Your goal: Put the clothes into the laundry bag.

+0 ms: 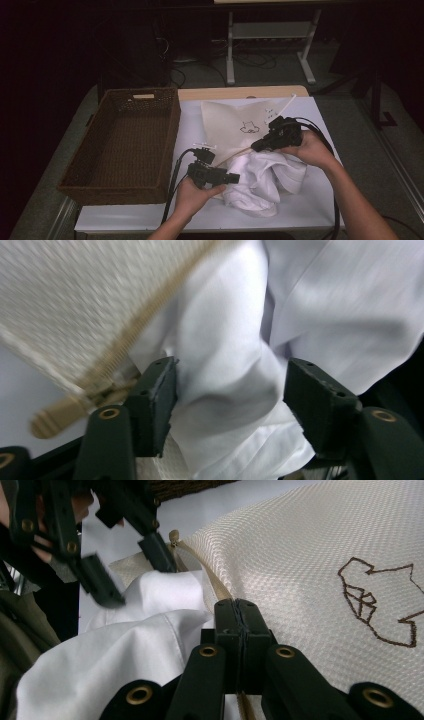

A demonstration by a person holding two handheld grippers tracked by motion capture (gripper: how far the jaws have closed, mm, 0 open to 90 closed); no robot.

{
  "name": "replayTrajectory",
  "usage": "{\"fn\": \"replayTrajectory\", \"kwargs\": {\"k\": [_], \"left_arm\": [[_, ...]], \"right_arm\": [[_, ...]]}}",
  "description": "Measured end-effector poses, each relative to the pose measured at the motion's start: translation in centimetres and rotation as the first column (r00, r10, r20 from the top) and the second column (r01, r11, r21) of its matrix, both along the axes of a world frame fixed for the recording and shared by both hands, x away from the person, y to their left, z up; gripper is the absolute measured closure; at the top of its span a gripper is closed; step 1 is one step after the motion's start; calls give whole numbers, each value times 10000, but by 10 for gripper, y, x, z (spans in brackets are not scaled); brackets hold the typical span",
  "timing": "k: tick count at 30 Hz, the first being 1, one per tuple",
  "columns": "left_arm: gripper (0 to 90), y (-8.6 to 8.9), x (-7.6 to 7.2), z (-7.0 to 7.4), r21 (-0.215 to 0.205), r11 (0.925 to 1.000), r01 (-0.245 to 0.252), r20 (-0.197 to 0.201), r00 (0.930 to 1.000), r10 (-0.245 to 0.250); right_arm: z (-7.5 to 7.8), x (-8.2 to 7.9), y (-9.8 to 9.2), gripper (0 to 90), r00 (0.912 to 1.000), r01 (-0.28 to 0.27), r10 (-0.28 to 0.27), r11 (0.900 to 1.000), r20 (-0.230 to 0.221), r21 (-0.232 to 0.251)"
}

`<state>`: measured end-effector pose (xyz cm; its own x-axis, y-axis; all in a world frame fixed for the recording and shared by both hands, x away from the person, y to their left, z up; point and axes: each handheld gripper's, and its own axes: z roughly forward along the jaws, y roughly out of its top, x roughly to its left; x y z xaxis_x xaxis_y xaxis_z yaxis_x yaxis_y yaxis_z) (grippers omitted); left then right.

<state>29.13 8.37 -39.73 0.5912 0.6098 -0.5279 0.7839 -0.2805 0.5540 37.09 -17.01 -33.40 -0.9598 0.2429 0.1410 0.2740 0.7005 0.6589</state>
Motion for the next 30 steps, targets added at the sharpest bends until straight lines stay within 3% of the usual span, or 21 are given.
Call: {"fn": "replayTrajectory", "kwargs": {"k": [3,7,11,13,15,17,20,23,26,28,29,30], "left_arm": [[338,-13,2,-14,255,9994,214,-225,9995,-208],[356,-27,8,-30,728,9973,128,-39,9999,-126],[572,-27,13,-35,640,9979,-59,109,9999,52],[729,-24,12,-33,406,9990,-180,407,9990,163],[799,-18,13,-27,-39,9989,-458,501,9977,459],[804,-14,14,-25,-221,9983,-542,447,9975,552],[806,-5,16,-16,-970,9910,-924,310,9949,958],[806,1,17,-9,-1653,9741,-1545,444,9855,1639],[802,-3,20,-16,-1029,9807,-1664,656,9826,1736],[789,-3,23,-22,-818,9812,-1750,603,9818,1801],[764,-2,23,-24,-764,9815,-1753,580,9820,1799],[764,-1,22,-25,-735,9820,-1739,544,9825,1781]], "right_arm": [[-2,1,2,888,10000,-20,20,10000,-67,3],[-5,0,9,888,9998,-214,214,9996,-44,-159],[-6,0,11,888,9996,-288,287,9994,-61,-189],[-7,0,12,888,9995,-294,292,9994,-99,-205],[-4,-2,12,888,9994,-347,347,9993,-9,-110],[-1,-4,11,888,9993,-384,384,9993,4,16],[3,-7,12,889,9988,-481,480,9988,46,60],[11,-10,13,889,9977,-661,653,9967,171,473],[15,-11,15,889,9976,-657,644,9964,259,530],[6,-10,18,889,9982,-581,579,9983,168,92],[-5,-7,18,889,9986,-513,512,9986,-120,-130],[-5,-7,18,889,9986,-513,512,9986,-120,-130]]}}
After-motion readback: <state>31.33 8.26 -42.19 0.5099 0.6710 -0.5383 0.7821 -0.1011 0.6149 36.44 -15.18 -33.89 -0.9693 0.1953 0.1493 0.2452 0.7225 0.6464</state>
